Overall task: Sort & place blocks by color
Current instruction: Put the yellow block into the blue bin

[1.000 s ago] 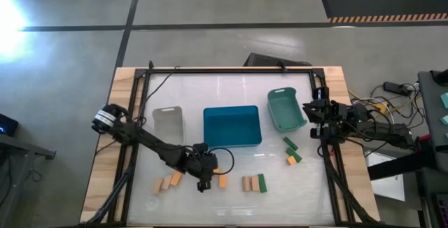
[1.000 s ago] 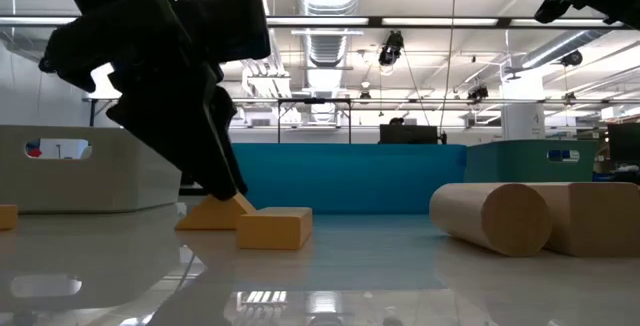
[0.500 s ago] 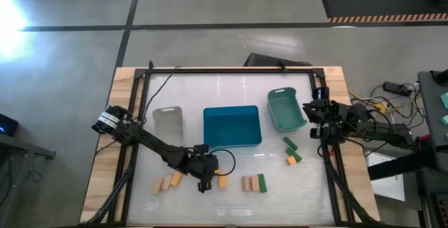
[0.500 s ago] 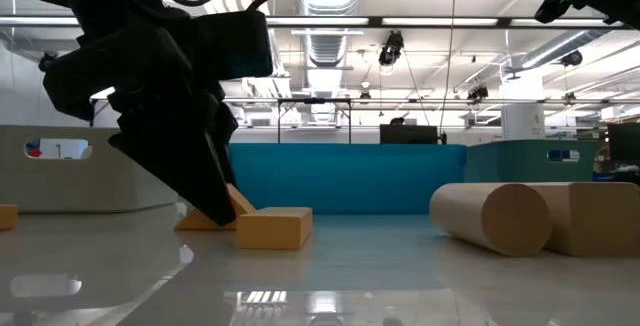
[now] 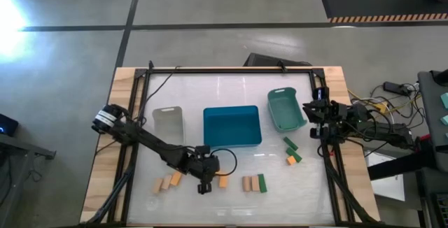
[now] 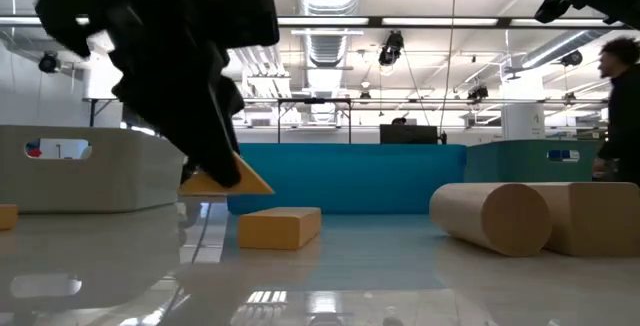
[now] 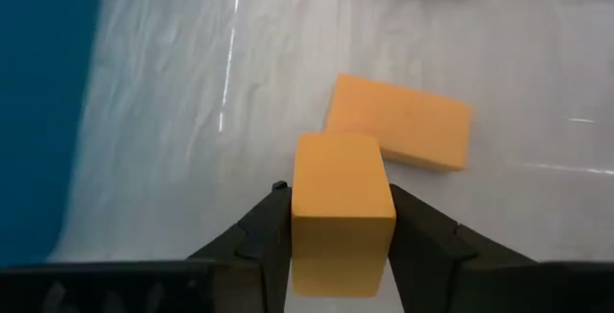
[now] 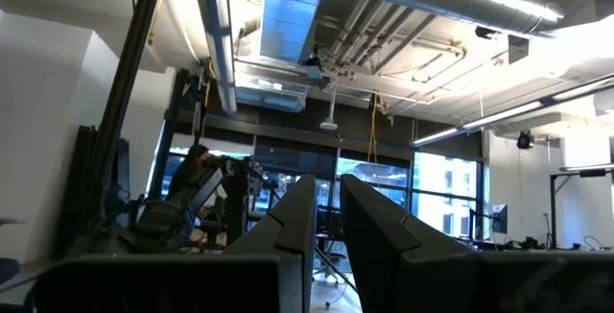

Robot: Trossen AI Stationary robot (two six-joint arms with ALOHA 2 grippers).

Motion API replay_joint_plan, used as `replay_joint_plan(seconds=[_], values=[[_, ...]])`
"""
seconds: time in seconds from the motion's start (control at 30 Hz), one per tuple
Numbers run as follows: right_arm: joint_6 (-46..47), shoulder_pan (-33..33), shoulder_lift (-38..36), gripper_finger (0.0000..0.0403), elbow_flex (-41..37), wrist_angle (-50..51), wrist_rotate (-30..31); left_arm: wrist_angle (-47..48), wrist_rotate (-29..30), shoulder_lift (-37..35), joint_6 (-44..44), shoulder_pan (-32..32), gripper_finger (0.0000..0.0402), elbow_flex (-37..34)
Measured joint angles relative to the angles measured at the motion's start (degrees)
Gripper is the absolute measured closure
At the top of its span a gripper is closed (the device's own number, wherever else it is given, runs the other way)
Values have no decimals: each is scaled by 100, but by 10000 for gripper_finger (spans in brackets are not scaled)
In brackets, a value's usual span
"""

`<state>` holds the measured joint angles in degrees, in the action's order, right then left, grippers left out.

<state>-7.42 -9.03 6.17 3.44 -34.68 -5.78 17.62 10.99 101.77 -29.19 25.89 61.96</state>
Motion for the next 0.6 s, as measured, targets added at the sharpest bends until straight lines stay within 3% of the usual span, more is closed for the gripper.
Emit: replay_joint_plan(seconds=[0.6], values=[[-163,1,-7,360,0,7,295,1080,-15,-1308,164,-319,283,631]])
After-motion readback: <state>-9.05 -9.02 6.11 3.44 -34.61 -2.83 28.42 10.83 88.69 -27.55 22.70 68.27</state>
